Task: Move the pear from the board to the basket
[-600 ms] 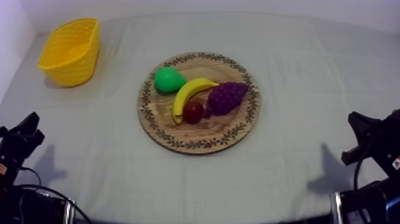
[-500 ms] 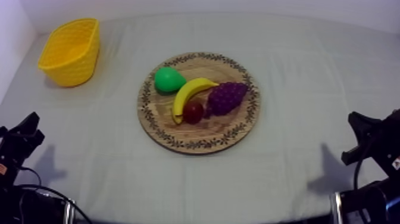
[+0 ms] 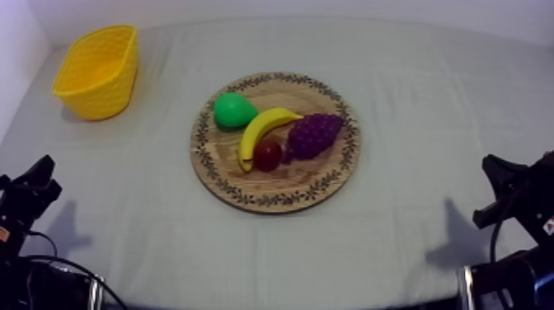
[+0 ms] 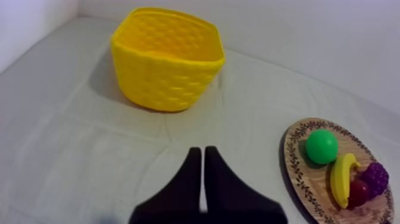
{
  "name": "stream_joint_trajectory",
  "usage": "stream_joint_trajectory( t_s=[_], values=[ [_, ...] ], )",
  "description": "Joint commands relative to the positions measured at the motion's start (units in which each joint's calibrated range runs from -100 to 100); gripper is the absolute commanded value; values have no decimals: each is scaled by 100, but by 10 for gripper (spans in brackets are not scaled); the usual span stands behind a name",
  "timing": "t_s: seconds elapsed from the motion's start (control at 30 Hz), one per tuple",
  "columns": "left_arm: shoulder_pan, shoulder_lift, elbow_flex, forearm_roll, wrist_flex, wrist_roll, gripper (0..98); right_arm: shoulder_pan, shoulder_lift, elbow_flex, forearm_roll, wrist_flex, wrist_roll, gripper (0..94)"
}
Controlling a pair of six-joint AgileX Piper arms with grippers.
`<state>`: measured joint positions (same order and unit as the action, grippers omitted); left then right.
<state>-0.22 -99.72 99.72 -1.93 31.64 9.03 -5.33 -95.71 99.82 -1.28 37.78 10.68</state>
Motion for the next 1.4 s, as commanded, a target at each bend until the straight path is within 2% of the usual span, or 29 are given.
stream_joint_trajectory(
  t_s=[0.0,0.17,0.3,0.43,0.6,0.8,0.9,1.1,1.23,1.37],
  values=[
    [5,-2,5,0,-3,10,0,-3,-4,-5,-1,4,3,4],
    [76,-2,-15,5,114,-92,0,-3,-4,-5,-1,4,0,4],
    [166,-2,-116,15,419,-458,0,-3,-4,-5,-1,4,0,4],
    [253,98,-196,57,625,-681,0,-3,-4,-5,-1,4,-1,4],
    [288,493,-299,412,666,-928,0,-3,-4,-5,-1,4,-1,4],
    [151,1302,-730,1060,734,-1284,0,-3,-4,-5,-1,4,-1,4],
    [94,1799,-1089,1214,928,-1330,0,-3,-4,-5,-1,4,2,4],
    [79,2827,-1847,1295,1350,-1288,0,-3,-4,-5,-1,4,4,4],
    [184,3484,-2391,1318,1506,-1409,0,-3,-4,-5,-1,4,4,4],
    [330,4147,-3093,1226,1956,-1406,0,-3,-4,-5,-1,4,4,4]
  ],
)
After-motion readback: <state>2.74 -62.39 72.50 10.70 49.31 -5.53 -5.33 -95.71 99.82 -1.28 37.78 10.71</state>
